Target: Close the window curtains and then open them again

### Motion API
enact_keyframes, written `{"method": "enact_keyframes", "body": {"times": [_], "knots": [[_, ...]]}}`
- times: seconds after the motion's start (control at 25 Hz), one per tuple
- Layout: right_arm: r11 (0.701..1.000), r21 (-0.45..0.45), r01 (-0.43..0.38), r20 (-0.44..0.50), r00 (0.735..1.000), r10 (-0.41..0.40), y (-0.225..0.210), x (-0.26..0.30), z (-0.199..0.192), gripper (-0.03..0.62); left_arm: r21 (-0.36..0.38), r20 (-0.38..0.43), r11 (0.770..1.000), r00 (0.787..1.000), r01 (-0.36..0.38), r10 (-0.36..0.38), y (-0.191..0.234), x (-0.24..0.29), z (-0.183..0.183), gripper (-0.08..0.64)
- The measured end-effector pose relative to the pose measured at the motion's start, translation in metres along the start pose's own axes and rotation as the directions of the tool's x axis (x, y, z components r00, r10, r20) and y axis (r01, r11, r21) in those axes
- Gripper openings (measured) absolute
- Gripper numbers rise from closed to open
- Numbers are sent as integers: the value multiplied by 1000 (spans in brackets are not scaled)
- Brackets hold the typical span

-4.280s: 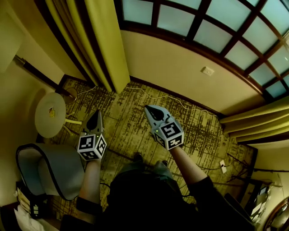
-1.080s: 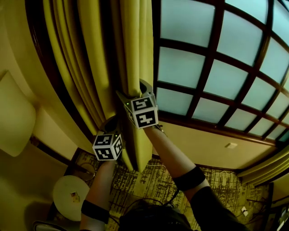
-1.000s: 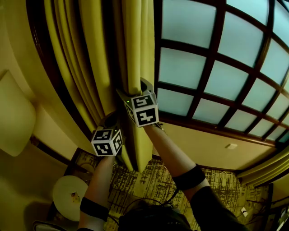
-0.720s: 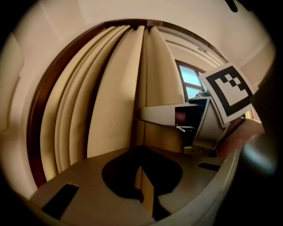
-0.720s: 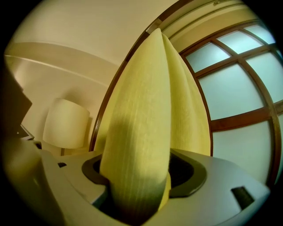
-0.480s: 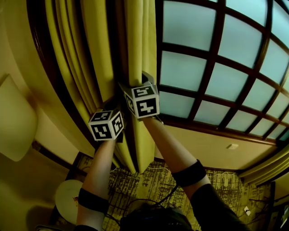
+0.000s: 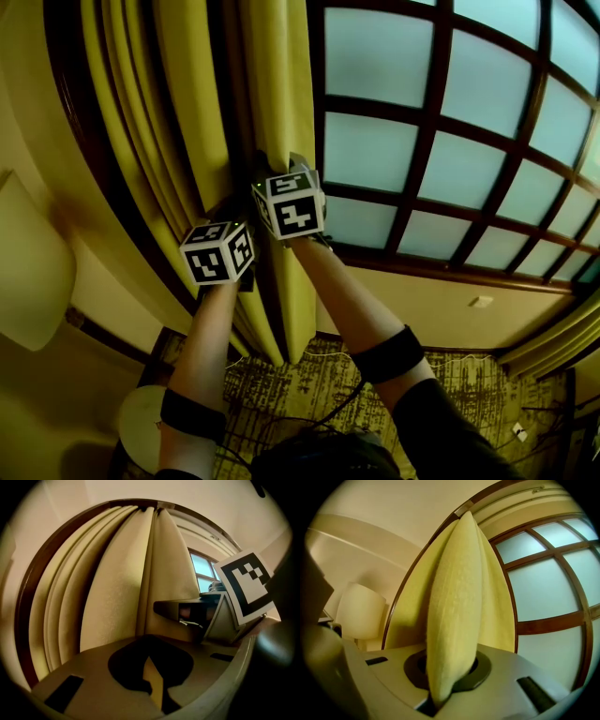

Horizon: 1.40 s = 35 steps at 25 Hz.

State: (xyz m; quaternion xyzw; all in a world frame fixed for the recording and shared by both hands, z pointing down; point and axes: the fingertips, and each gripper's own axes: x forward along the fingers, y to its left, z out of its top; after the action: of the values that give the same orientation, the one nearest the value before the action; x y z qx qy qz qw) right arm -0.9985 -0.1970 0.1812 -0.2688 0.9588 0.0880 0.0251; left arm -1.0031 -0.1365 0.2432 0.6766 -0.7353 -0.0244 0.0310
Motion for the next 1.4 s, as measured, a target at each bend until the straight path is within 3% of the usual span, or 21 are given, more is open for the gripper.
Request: {"method": "enact_keyframes", "body": {"times": [0.52,0.72,1.0,1.4], "knots": [[997,46,61,2,998,-61,-53,-18,-7,21,6,-33,999,999,33,-33,-23,26,-20,0],[996,62,69,-3,998,-69,-80,-37,-8,21,6,-45,992,991,123,-123,-59,44,-28,0],[990,83,115,13,993,-117,-135,-79,-4,20,-22,-64,988,986,150,-151,-115,65,-39,0],[983,102,153,42,987,-158,-219,-146,8,18,11,-79,976,973,217,-216,-222,88,-43,0]]}}
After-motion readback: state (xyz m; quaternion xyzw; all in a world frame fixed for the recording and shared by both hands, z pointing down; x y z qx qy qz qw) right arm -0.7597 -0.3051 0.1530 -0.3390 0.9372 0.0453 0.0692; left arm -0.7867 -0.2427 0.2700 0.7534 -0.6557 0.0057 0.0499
